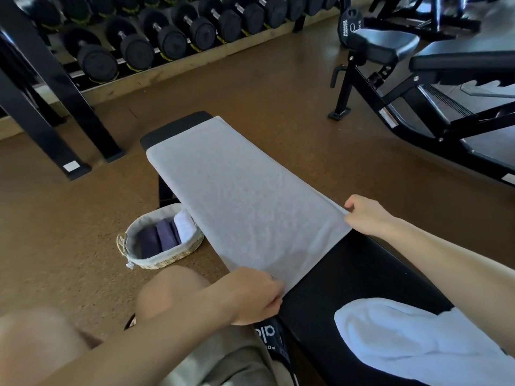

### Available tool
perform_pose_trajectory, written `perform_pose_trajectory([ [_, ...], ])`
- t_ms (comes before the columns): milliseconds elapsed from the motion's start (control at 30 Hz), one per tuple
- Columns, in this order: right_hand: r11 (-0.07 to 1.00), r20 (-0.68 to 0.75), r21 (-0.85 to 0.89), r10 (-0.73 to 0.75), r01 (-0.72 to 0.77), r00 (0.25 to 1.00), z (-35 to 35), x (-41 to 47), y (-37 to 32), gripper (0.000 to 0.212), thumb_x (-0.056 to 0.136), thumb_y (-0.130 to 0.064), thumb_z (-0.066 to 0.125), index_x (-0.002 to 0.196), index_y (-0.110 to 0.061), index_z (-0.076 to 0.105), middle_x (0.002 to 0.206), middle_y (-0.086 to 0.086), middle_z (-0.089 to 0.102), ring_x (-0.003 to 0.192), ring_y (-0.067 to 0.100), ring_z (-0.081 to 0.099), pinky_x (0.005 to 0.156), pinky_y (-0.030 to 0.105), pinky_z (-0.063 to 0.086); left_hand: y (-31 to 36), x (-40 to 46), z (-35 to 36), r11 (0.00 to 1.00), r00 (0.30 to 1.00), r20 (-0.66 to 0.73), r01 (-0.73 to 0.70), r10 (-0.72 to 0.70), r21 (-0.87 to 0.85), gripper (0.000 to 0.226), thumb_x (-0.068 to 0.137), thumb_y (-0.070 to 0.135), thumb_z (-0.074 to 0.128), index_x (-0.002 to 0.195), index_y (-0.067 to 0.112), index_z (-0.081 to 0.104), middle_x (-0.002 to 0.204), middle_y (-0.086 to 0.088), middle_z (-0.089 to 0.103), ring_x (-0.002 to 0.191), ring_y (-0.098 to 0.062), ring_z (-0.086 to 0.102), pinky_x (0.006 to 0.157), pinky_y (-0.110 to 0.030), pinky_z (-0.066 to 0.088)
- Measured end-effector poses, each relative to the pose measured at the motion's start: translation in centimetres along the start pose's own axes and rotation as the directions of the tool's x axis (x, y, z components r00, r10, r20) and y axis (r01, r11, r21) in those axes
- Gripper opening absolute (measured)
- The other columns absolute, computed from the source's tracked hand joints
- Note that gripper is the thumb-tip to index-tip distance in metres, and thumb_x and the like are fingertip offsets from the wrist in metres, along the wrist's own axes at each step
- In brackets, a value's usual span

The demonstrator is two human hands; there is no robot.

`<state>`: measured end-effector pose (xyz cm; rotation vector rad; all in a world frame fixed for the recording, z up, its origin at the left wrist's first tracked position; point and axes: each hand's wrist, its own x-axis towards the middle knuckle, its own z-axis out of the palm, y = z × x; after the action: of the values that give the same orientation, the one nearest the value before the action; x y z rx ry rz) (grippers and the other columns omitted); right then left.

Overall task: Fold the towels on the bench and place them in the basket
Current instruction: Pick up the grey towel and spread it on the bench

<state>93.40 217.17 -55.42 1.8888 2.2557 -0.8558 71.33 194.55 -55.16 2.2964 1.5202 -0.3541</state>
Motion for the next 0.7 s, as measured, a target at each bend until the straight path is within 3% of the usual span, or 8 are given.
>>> perform_pose_trajectory([
  [133,0.995,0.027,-0.097,0.008,-0.006,1.0,-0.1,-0.3,-0.1,0.033,0.099,-0.011,0.053,0.132,-0.01,0.051,0.118,0.008,0.058,0.1,0.021,0.056,0.083,0.033,0.05,0.2,-0.4,-0.2,0.997,0.999,0.003,-0.035,0.035,0.075,0.036,0.108,0.039,0.035,0.106,0.01,0.056,0.1,-0.01,0.064,0.084,-0.031,0.063,0.078,-0.046,0.053],
  [233,0.982,-0.011,-0.191,0.0,-0.002,1.0,-0.1,-0.8,-0.7,0.034,0.099,-0.014,0.055,0.133,-0.011,0.049,0.125,0.011,0.056,0.103,0.024,0.059,0.081,0.034,0.052,0.4,-0.5,0.0,0.985,0.995,-0.032,-0.084,0.089,0.148,0.041,0.108,0.044,0.033,0.107,0.01,0.055,0.098,-0.01,0.062,0.082,-0.032,0.063,0.073,-0.046,0.053],
  [367,0.961,-0.235,-0.225,-0.214,0.161,0.948,0.9,-1.8,-1.7,0.04,0.102,-0.018,0.054,0.141,-0.014,0.047,0.14,0.01,0.05,0.113,0.024,0.059,0.089,0.038,0.055,0.3,-0.3,0.5,0.981,0.955,-0.242,-0.142,0.17,0.131,0.027,0.108,0.036,0.032,0.111,0.014,0.048,0.093,-0.006,0.058,0.073,-0.028,0.058,0.065,-0.043,0.05],
  [433,0.968,-0.193,-0.166,-0.221,0.19,0.956,2.0,-2.6,-2.4,0.045,0.108,-0.028,0.042,0.151,-0.013,0.039,0.145,0.01,0.05,0.12,0.025,0.058,0.094,0.039,0.051,-0.2,-0.1,0.8,0.981,0.932,-0.323,-0.124,0.167,0.151,0.028,0.102,0.037,0.042,0.123,0.018,0.043,0.109,-0.004,0.054,0.085,-0.025,0.056,0.072,-0.04,0.049],
  [500,0.982,-0.065,-0.131,-0.144,0.134,0.987,3.2,-3.2,-2.5,0.055,0.11,-0.04,0.031,0.159,-0.015,0.024,0.149,0.013,0.046,0.127,0.028,0.055,0.098,0.043,0.047,-0.5,0.0,1.2,0.969,0.937,-0.289,-0.14,0.196,0.203,0.043,0.099,0.044,0.048,0.134,0.022,0.038,0.129,-0.007,0.047,0.107,-0.025,0.05,0.087,-0.039,0.046],
  [567,0.983,-0.009,-0.146,-0.11,0.107,0.994,3.9,-3.5,-1.9,0.06,0.109,-0.046,0.026,0.162,-0.019,0.013,0.154,0.015,0.041,0.132,0.031,0.051,0.103,0.047,0.046,-0.6,0.0,1.2,0.947,0.945,-0.214,-0.19,0.248,0.259,0.048,0.1,0.048,0.047,0.138,0.023,0.034,0.137,-0.009,0.042,0.115,-0.027,0.044,0.093,-0.041,0.043],
  [700,0.98,-0.046,-0.186,-0.077,0.067,0.996,3.9,-3.6,-1.2,0.064,0.108,-0.051,0.024,0.162,-0.018,0.012,0.154,0.017,0.04,0.132,0.033,0.051,0.105,0.047,0.045,-0.4,-0.2,0.1,0.976,0.981,-0.024,-0.188,0.191,0.11,0.044,0.102,0.048,0.046,0.131,0.015,0.039,0.124,-0.007,0.048,0.095,-0.029,0.055,0.078,-0.043,0.049],
])
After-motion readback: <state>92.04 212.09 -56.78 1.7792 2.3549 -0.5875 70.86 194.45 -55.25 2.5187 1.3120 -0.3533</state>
